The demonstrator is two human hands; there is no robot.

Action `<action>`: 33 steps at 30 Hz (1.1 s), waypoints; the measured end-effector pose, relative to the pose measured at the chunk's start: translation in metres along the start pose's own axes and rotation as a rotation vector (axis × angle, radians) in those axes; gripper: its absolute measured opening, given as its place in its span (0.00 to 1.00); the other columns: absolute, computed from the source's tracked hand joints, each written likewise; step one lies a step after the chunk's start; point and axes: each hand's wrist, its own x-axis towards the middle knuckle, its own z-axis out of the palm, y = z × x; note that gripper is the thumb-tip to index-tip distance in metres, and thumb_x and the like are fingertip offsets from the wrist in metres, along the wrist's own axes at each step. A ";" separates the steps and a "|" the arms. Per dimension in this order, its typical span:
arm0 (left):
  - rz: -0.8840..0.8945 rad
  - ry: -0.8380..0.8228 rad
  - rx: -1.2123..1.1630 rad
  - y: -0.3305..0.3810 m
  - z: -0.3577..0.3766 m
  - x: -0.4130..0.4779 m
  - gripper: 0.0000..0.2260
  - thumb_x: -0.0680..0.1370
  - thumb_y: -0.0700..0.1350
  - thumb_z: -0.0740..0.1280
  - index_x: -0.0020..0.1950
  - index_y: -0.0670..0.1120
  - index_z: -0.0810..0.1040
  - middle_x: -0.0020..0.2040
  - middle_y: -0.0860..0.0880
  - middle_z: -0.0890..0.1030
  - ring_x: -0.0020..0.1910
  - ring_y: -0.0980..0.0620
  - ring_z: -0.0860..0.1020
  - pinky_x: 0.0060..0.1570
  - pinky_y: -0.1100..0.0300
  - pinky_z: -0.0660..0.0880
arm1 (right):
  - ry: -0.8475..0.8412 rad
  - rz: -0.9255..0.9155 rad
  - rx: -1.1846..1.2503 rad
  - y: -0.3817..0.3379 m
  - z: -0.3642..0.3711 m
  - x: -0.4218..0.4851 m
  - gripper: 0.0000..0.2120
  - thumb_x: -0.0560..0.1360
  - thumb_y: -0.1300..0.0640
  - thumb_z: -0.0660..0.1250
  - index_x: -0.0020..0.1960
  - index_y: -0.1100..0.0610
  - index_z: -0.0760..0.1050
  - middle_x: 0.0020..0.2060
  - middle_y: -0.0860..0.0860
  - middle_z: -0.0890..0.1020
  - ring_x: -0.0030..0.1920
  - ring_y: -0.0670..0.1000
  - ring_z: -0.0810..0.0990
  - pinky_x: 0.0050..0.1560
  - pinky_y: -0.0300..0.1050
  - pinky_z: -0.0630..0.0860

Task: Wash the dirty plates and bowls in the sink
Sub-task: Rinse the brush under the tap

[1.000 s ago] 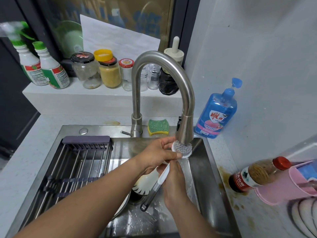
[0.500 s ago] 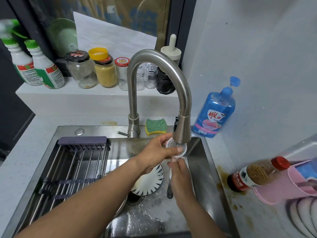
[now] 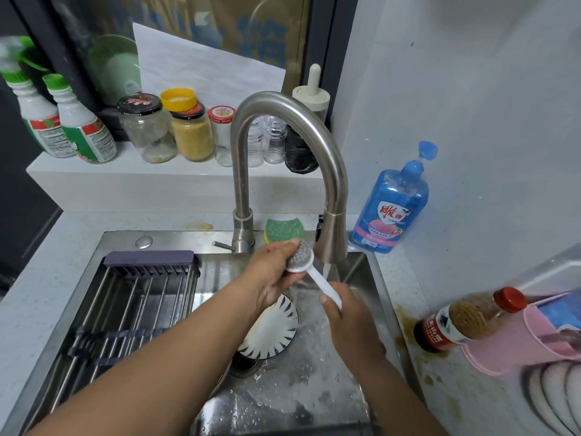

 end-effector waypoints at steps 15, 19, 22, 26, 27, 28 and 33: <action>-0.168 -0.172 0.423 -0.057 -0.024 -0.026 0.08 0.85 0.44 0.62 0.51 0.47 0.80 0.36 0.49 0.78 0.34 0.53 0.76 0.40 0.60 0.78 | -0.411 0.883 0.874 -0.041 0.000 0.010 0.10 0.84 0.57 0.62 0.49 0.61 0.77 0.29 0.52 0.74 0.25 0.48 0.73 0.28 0.41 0.73; -0.131 -0.092 0.549 -0.050 -0.037 -0.032 0.07 0.84 0.42 0.64 0.55 0.49 0.82 0.44 0.49 0.81 0.41 0.53 0.79 0.54 0.52 0.79 | -0.538 1.040 1.196 -0.060 -0.006 0.004 0.17 0.86 0.51 0.55 0.53 0.59 0.79 0.31 0.55 0.82 0.26 0.54 0.81 0.25 0.39 0.76; -0.113 -0.082 0.547 -0.032 -0.041 -0.039 0.06 0.84 0.46 0.65 0.55 0.50 0.82 0.50 0.49 0.84 0.48 0.50 0.81 0.57 0.48 0.80 | -0.438 1.127 1.357 -0.059 0.002 0.016 0.18 0.86 0.48 0.57 0.62 0.59 0.78 0.38 0.58 0.86 0.43 0.57 0.83 0.37 0.46 0.79; -0.114 -0.083 0.484 -0.009 -0.039 -0.048 0.11 0.82 0.52 0.68 0.59 0.47 0.80 0.53 0.45 0.83 0.47 0.49 0.81 0.53 0.49 0.82 | -0.120 1.162 1.565 -0.047 0.009 0.039 0.12 0.84 0.54 0.63 0.64 0.56 0.74 0.39 0.55 0.87 0.39 0.49 0.80 0.41 0.39 0.74; -0.112 -0.094 0.483 -0.004 -0.037 -0.052 0.13 0.81 0.54 0.68 0.60 0.47 0.80 0.54 0.45 0.83 0.47 0.48 0.82 0.51 0.50 0.83 | -0.095 1.129 1.586 -0.047 0.007 0.042 0.08 0.84 0.55 0.61 0.61 0.56 0.73 0.40 0.56 0.87 0.35 0.47 0.77 0.37 0.37 0.70; -0.110 -0.111 0.486 0.000 -0.034 -0.055 0.14 0.81 0.55 0.68 0.60 0.47 0.81 0.55 0.45 0.83 0.46 0.49 0.82 0.50 0.51 0.83 | -0.074 1.103 1.606 -0.049 0.004 0.043 0.06 0.85 0.55 0.60 0.58 0.56 0.73 0.41 0.56 0.86 0.34 0.46 0.74 0.35 0.37 0.67; -0.068 -0.186 0.531 0.019 -0.028 -0.069 0.19 0.78 0.61 0.69 0.57 0.46 0.83 0.50 0.47 0.87 0.40 0.52 0.84 0.52 0.51 0.83 | -0.055 1.079 1.717 -0.056 0.002 0.036 0.07 0.86 0.58 0.58 0.53 0.61 0.71 0.46 0.59 0.83 0.36 0.49 0.76 0.36 0.38 0.67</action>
